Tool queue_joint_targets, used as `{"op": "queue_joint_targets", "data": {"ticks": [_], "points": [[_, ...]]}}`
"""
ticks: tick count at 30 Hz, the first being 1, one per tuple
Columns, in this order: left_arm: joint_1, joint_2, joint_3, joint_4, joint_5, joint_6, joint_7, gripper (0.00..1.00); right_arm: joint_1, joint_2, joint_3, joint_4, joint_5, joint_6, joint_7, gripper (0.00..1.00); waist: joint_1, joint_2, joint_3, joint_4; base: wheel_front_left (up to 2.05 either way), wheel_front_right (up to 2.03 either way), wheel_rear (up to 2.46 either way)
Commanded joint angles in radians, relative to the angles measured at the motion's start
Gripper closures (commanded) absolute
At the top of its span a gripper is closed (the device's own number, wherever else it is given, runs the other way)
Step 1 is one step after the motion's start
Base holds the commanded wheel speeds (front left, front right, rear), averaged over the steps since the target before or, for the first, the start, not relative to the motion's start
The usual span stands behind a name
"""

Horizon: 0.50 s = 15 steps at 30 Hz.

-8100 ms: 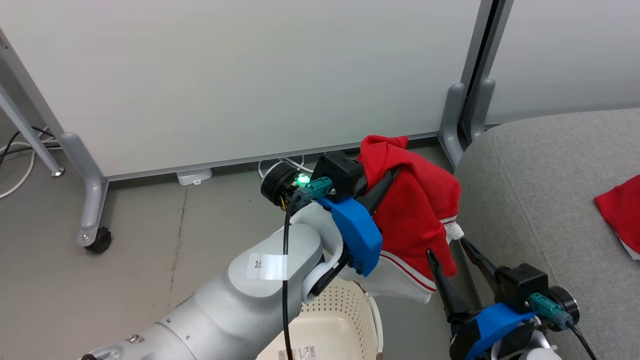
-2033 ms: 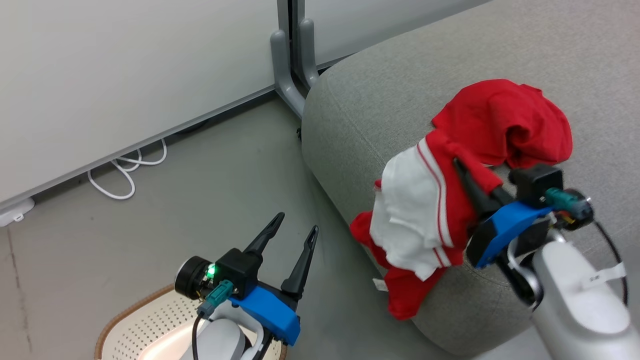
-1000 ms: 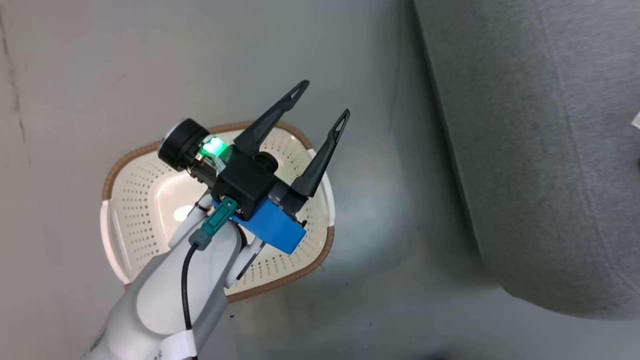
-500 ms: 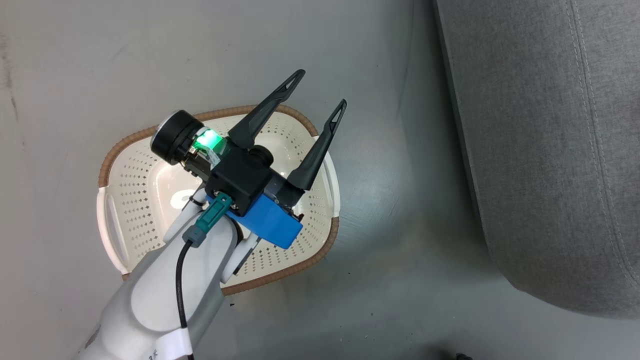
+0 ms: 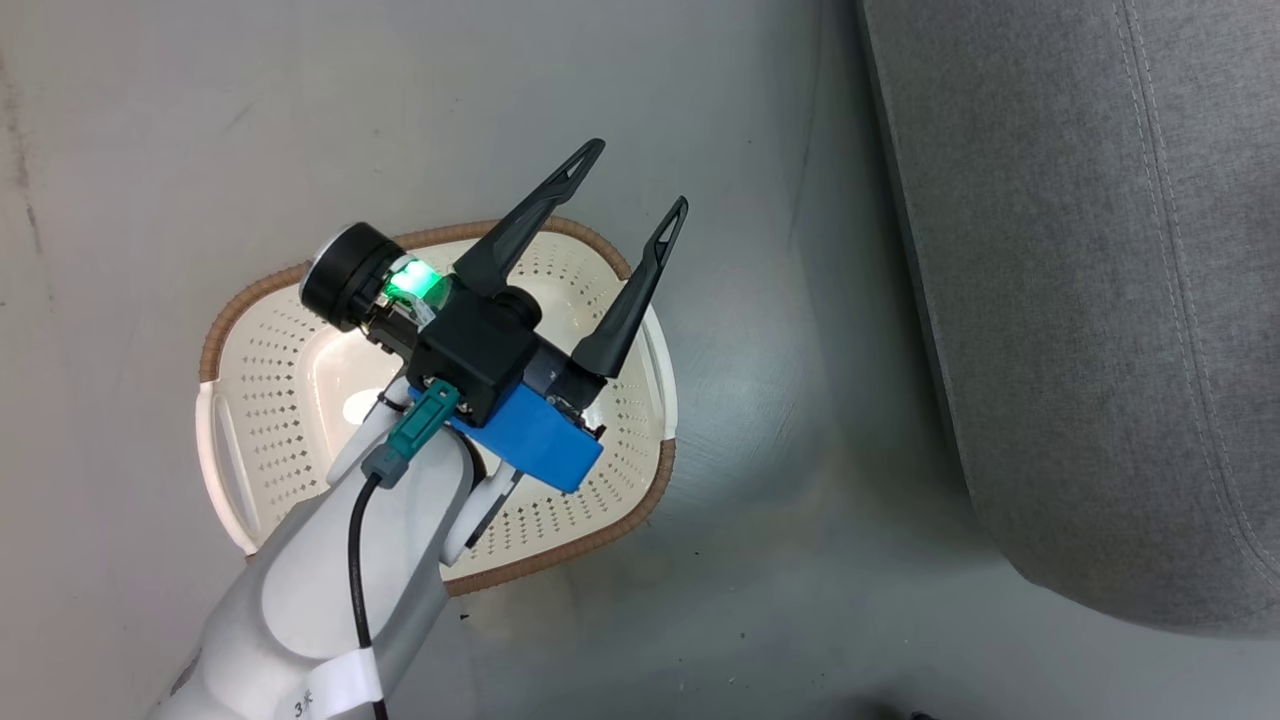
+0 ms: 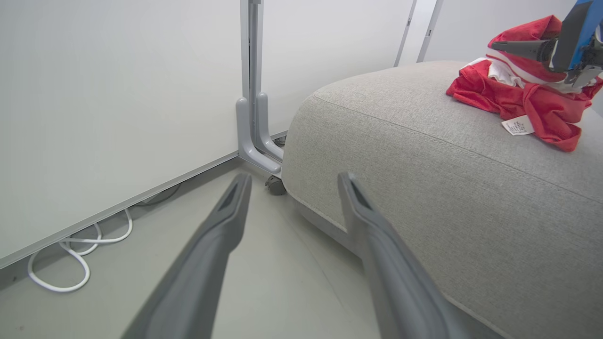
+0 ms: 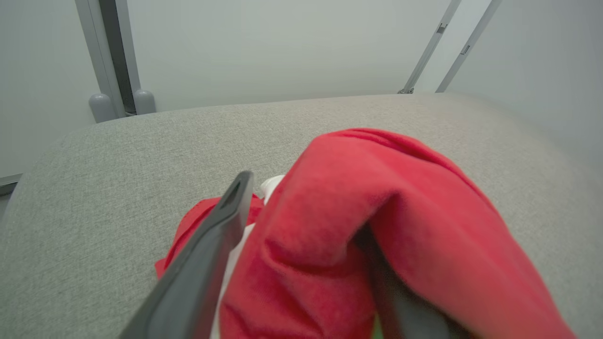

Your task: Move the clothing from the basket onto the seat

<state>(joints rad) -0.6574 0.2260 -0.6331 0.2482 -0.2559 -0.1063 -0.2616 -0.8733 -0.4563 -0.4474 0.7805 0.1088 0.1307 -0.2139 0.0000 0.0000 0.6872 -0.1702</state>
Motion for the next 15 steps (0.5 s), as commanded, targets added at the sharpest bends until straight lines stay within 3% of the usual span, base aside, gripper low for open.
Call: {"op": "queue_joint_targets", "data": {"ticks": [1,15], "points": [[-0.008,0.000,0.003,0.004,-0.006,0.000,-0.004,0.00,-0.003,-0.006,0.005,0.006,0.010,0.000,-0.006,0.00,0.0000,0.0000,-0.007,0.001,0.00,0.00,0.00],[0.086,-0.051,0.041,0.043,-0.046,-0.012,-0.005,0.00,0.132,-0.001,0.071,-0.013,0.018,0.000,-0.025,0.00,0.0000,0.0000,-0.188,0.023,0.00,0.00,0.00]]}}
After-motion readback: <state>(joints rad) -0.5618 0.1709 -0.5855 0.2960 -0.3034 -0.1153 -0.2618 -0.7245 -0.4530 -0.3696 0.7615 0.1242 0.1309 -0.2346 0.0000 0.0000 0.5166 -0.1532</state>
